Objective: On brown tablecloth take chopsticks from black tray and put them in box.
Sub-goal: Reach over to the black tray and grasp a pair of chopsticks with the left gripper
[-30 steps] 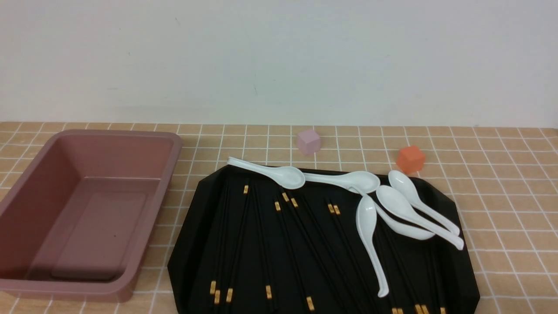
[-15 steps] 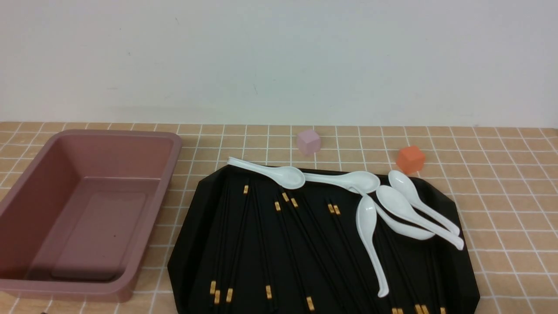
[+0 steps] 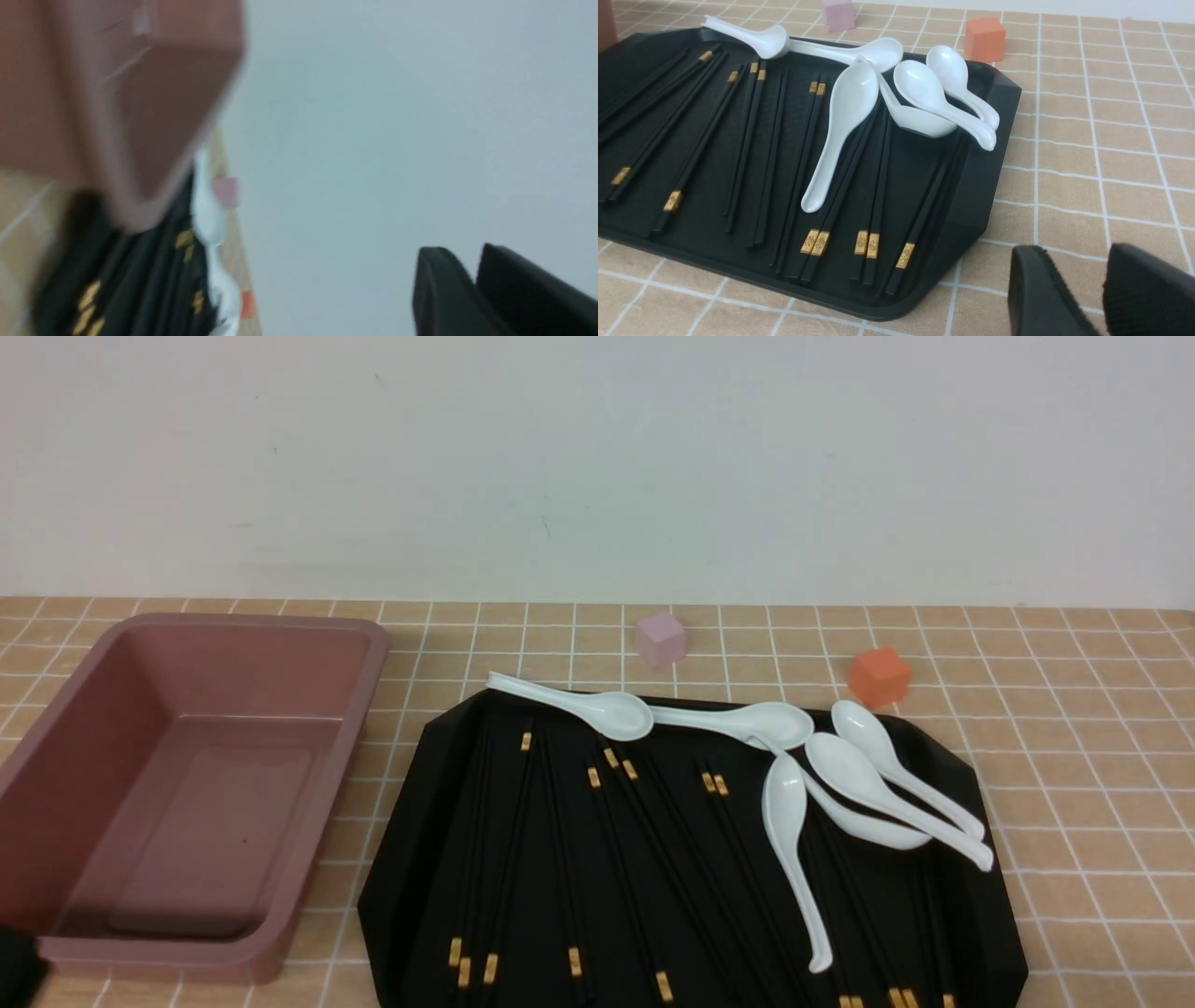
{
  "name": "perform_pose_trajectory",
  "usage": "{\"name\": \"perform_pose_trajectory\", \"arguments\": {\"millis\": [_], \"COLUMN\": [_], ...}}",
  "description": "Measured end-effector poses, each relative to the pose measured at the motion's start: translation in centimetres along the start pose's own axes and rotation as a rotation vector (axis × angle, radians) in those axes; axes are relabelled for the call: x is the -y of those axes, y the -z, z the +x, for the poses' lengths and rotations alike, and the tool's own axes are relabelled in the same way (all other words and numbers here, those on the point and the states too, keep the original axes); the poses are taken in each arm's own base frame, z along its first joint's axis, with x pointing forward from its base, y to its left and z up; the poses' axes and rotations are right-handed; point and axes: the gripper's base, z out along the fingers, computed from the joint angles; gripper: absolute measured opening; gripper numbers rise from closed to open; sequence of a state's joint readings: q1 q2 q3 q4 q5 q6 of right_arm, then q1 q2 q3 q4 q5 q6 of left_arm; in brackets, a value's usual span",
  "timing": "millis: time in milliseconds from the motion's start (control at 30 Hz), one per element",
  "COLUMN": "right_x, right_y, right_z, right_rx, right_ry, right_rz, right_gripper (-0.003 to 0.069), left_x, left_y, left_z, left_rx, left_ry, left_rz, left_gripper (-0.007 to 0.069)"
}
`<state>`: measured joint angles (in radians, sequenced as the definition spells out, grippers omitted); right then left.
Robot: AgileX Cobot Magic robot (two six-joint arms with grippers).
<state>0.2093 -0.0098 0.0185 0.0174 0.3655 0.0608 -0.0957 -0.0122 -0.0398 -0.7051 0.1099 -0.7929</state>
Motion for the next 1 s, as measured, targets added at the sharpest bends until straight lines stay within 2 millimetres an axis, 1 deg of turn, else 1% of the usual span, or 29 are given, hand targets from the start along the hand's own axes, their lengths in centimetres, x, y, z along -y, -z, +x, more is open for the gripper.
{"name": "perform_pose_trajectory", "arguments": {"millis": [33, 100, 167, 233, 300, 333, 367, 400, 433, 467, 567, 600, 633, 667, 700, 800, 833, 867, 933, 967, 1000], "right_x": [0.0, 0.0, 0.0, 0.0, 0.0, 0.0, 0.0, 0.0, 0.0, 0.0, 0.0, 0.0, 0.0, 0.0, 0.0, 0.0, 0.0, 0.0, 0.0, 0.0, 0.0], "right_y": [0.0, 0.0, 0.0, 0.0, 0.0, 0.0, 0.0, 0.0, 0.0, 0.0, 0.0, 0.0, 0.0, 0.0, 0.0, 0.0, 0.0, 0.0, 0.0, 0.0, 0.0], "right_z": [0.0, 0.0, 0.0, 0.0, 0.0, 0.0, 0.0, 0.0, 0.0, 0.0, 0.0, 0.0, 0.0, 0.0, 0.0, 0.0, 0.0, 0.0, 0.0, 0.0, 0.0], "right_rx": [0.000, 0.000, 0.000, 0.000, 0.000, 0.000, 0.000, 0.000, 0.000, 0.000, 0.000, 0.000, 0.000, 0.000, 0.000, 0.000, 0.000, 0.000, 0.000, 0.000, 0.000], "right_ry": [0.000, 0.000, 0.000, 0.000, 0.000, 0.000, 0.000, 0.000, 0.000, 0.000, 0.000, 0.000, 0.000, 0.000, 0.000, 0.000, 0.000, 0.000, 0.000, 0.000, 0.000], "right_rz": [0.000, 0.000, 0.000, 0.000, 0.000, 0.000, 0.000, 0.000, 0.000, 0.000, 0.000, 0.000, 0.000, 0.000, 0.000, 0.000, 0.000, 0.000, 0.000, 0.000, 0.000], "right_gripper": [0.0240, 0.0240, 0.0240, 0.0240, 0.0240, 0.0240, 0.0240, 0.0240, 0.0240, 0.0240, 0.0240, 0.0240, 0.0240, 0.0240, 0.0240, 0.0240, 0.0240, 0.0240, 0.0240, 0.0240, 0.0240], "left_x": [2.2, 4.0, 6.6, 7.8, 8.6, 8.4, 8.6, 8.5, 8.3, 8.0, 7.1, 6.7, 6.7, 6.4, 6.1, 5.4, 5.1, 5.0, 4.6, 4.2, 3.9], "left_y": [0.3, 0.4, -0.2, -1.4, -3.1, -4.4, -5.5, -6.6, -7.3, -9.0, -12.1, -13.7, -14.2, -15.4, -16.1, -18.4, -19.6, -19.9, -21.2, -22.2, -22.9], "left_z": [-0.1, -0.1, 0.0, 0.3, 0.6, 0.7, 0.7, 0.7, 0.6, 0.4, 0.2, 0.4, 0.5, 1.1, 1.6, 4.3, 5.7, 6.0, 7.3, 8.3, 8.7], "left_rx": [0.002, -0.007, -0.057, -0.133, -0.239, -0.328, -0.396, -0.464, -0.502, -0.578, -0.700, -0.756, -0.775, -0.822, -0.849, -0.930, -0.940, -0.940, -0.940, -0.930, -0.921], "left_ry": [-0.079, -0.152, -0.274, -0.355, -0.433, -0.478, -0.516, -0.549, -0.570, -0.608, -0.651, -0.663, -0.673, -0.685, -0.691, -0.720, -0.721, -0.722, -0.728, -0.727, -0.737], "left_rz": [0.058, 0.074, 0.029, -0.071, -0.217, -0.349, -0.445, -0.549, -0.606, -0.726, -0.876, -0.918, -0.922, -0.941, -0.951, -0.959, -0.964, -0.969, -0.986, -1.009, -1.021], "left_gripper": [0.0034, -0.0013, -0.0013, -0.0013, -0.0013, -0.0013, -0.0013, -0.0013, -0.0013, -0.0013, -0.0013, -0.0013, -0.0013, -0.0013, -0.0013, -0.0013, -0.0013, -0.0013, -0.0013, -0.0008, 0.0000]}}
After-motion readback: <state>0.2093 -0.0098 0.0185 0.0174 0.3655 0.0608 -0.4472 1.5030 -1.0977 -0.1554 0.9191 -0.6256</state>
